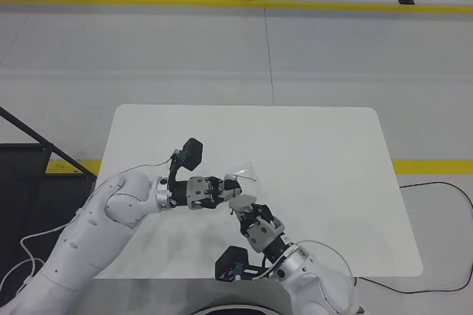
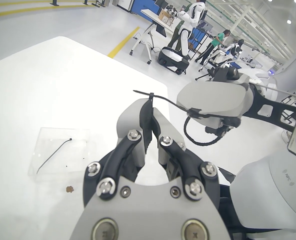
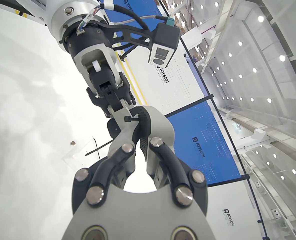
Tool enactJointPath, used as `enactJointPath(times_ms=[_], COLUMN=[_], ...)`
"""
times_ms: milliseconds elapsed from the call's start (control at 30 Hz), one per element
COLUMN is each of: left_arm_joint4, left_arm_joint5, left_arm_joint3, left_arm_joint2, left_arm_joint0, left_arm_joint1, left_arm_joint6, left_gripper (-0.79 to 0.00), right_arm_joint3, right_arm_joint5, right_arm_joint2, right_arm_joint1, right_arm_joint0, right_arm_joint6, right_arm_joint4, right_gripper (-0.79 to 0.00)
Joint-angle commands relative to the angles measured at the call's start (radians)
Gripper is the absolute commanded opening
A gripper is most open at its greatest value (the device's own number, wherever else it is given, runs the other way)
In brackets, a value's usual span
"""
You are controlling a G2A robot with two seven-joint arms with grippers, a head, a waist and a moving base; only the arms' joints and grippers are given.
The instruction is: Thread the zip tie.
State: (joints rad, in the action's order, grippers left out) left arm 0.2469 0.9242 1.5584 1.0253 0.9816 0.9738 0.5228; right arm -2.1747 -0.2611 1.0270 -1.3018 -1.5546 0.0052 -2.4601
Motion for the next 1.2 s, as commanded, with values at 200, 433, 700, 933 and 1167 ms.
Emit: enactJointPath(times_ms=[200,433,700,933,1167], left_arm_joint4=[-0.001,-0.04,0.002,0.035,0.035], left_arm_joint5=[0.01,0.014,0.007,0.018,0.018], left_arm_joint3=[0.003,-0.007,0.001,0.006,0.006], left_arm_joint2=[0.005,0.019,0.048,0.057,0.057], left_arm_joint0=[0.008,0.008,0.018,0.032,0.032], left_arm_joint1=[0.002,0.002,0.004,0.008,0.008], left_arm_joint6=[-0.02,-0.037,-0.089,-0.144,-0.144], left_gripper=[-0.785,-0.785,-0.785,-0.785,-0.785], right_arm_joint3=[-0.001,-0.033,-0.072,-0.069,-0.069], right_arm_joint5=[-0.002,-0.003,-0.149,-0.232,-0.232], right_arm_joint2=[-0.007,0.028,0.157,0.217,0.217], right_arm_joint1=[-0.001,0.007,0.023,0.026,0.026], right_arm_joint0=[0.01,-0.028,-0.113,-0.117,-0.117], right_arm_joint6=[0.023,-0.032,-0.078,-0.053,-0.053], right_arm_joint4=[0.019,0.093,0.403,0.581,0.581], right_gripper=[-0.65,0.0,0.0,0.0,0.0])
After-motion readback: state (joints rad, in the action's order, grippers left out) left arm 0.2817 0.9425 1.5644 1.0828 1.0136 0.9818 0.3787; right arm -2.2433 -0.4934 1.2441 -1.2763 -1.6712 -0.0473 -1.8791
